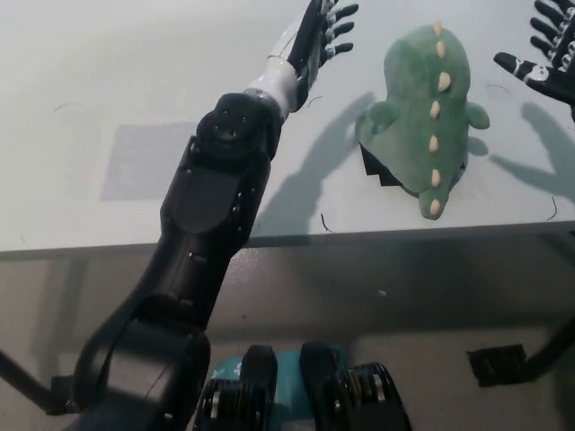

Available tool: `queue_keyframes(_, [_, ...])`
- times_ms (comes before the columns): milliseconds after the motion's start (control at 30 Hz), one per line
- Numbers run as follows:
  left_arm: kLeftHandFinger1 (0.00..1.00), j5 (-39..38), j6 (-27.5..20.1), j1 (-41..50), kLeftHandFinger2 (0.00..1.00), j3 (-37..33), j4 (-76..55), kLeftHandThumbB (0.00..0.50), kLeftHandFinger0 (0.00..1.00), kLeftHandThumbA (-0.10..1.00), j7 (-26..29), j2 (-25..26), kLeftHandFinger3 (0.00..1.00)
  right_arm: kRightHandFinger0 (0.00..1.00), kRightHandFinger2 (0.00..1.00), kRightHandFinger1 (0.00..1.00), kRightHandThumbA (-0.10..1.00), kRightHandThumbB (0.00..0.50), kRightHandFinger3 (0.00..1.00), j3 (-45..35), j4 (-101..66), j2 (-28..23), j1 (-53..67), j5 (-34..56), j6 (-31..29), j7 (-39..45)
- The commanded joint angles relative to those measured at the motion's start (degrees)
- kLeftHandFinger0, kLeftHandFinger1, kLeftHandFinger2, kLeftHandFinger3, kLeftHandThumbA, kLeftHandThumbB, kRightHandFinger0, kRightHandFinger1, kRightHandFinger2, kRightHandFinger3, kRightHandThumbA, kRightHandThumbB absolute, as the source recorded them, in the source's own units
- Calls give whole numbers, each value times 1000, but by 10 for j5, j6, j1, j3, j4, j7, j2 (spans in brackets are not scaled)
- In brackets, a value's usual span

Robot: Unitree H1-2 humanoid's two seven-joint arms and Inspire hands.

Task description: Use both hands to pick up a dinasour on the right side and move it to the left side

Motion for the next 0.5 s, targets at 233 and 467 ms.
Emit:
queue_keyframes(233, [1000,3,-82,-74,1000,5,125,351,1000,1000,23,-10,1000,1000,1000,1000,1000,294,1000,25,173,-13,-97,-31,-64,7])
queue_keyframes(467, [1000,1,-72,-70,1000,15,185,315,1000,1000,37,-19,1000,1000,1000,1000,1000,288,1000,34,278,-6,-128,-44,-86,-8])
